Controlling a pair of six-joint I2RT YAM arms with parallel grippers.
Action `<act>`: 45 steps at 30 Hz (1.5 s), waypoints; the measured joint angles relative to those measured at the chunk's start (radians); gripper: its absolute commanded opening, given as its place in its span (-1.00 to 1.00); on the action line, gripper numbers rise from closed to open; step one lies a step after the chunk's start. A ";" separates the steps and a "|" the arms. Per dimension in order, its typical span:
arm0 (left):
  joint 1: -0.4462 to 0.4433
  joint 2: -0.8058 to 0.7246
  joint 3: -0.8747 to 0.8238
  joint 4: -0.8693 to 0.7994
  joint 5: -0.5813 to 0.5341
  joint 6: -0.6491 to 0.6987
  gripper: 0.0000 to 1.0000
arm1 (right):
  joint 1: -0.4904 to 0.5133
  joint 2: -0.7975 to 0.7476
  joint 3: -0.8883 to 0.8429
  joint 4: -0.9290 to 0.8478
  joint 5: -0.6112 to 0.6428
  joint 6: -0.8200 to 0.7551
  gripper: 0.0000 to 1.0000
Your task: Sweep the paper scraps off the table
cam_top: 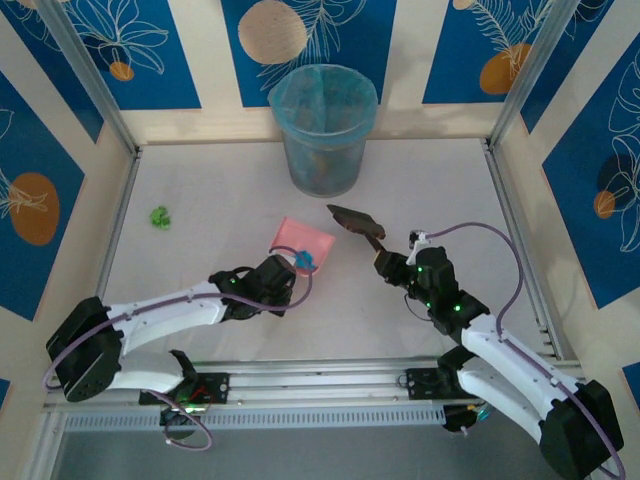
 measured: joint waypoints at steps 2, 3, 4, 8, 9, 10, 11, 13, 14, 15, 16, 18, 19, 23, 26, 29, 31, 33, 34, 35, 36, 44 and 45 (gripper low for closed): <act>0.000 -0.010 0.008 -0.026 0.000 -0.001 -1.00 | 0.003 0.000 0.000 -0.013 0.022 0.000 -1.00; 0.000 -0.018 0.019 -0.045 0.000 -0.002 -1.00 | 0.003 -0.005 0.000 -0.023 0.033 0.001 -1.00; 0.000 -0.028 0.032 -0.065 0.001 -0.003 -1.00 | 0.003 -0.011 0.000 -0.029 0.042 0.001 -1.00; 0.000 -0.055 0.125 -0.135 0.002 -0.015 -1.00 | 0.003 -0.034 0.000 -0.034 0.061 0.001 -1.00; 0.000 -0.051 0.170 -0.166 0.005 -0.019 -1.00 | 0.003 -0.034 0.000 -0.034 0.064 0.001 -1.00; 0.001 -0.043 0.216 -0.193 0.009 -0.026 -1.00 | 0.003 -0.032 0.000 -0.034 0.066 0.001 -1.00; 0.001 -0.036 0.254 -0.205 0.012 -0.029 -1.00 | 0.003 -0.031 0.000 -0.034 0.066 0.001 -1.00; 0.002 -0.010 0.346 -0.246 0.021 -0.033 -1.00 | 0.004 -0.022 0.000 -0.031 0.064 0.000 -1.00; 0.002 0.005 0.388 -0.257 0.026 -0.034 -1.00 | 0.006 -0.015 0.000 -0.029 0.065 -0.003 -1.00; 0.002 0.019 0.426 -0.266 0.028 -0.034 -1.00 | 0.010 -0.008 0.000 -0.029 0.065 -0.007 -1.00; 0.003 0.042 0.479 -0.286 0.029 -0.034 -1.00 | 0.013 -0.002 0.000 -0.029 0.065 -0.010 -1.00; 0.003 0.090 0.581 -0.322 0.031 -0.033 -1.00 | 0.019 0.011 0.000 -0.025 0.064 -0.019 -1.00; 0.003 0.119 0.632 -0.336 0.032 -0.033 -1.00 | 0.021 0.016 0.000 -0.023 0.064 -0.023 -1.00; 0.008 0.241 0.859 -0.370 0.055 -0.026 -1.00 | 0.023 0.034 0.000 -0.008 0.064 -0.042 -1.00; 0.040 0.359 1.047 -0.399 0.111 -0.016 -1.00 | 0.023 0.049 0.000 0.004 0.064 -0.057 -1.00; 0.105 0.509 1.273 -0.449 0.185 -0.008 -1.00 | 0.024 0.057 0.000 0.007 0.064 -0.069 -1.00; 0.147 0.604 1.402 -0.481 0.220 -0.006 -1.00 | 0.024 0.058 0.000 0.007 0.064 -0.078 -1.00; 0.172 0.688 1.519 -0.510 0.246 -0.005 -1.00 | 0.024 0.058 0.000 0.007 0.064 -0.086 -1.00; 0.185 0.742 1.608 -0.558 0.259 -0.002 -1.00 | 0.024 0.058 0.000 0.007 0.064 -0.090 -1.00; 0.193 0.788 1.682 -0.574 0.277 -0.002 -1.00 | 0.024 0.058 0.000 0.007 0.065 -0.092 -1.00; 0.200 0.828 1.745 -0.575 0.294 -0.002 -1.00 | 0.024 0.058 0.000 0.008 0.064 -0.097 -1.00; 0.254 0.910 1.833 -0.514 0.526 -0.086 -1.00 | 0.025 0.060 0.000 0.008 0.064 -0.112 -1.00; 0.265 0.914 1.836 -0.492 0.554 -0.108 -1.00 | 0.026 0.060 0.000 0.008 0.064 -0.112 -1.00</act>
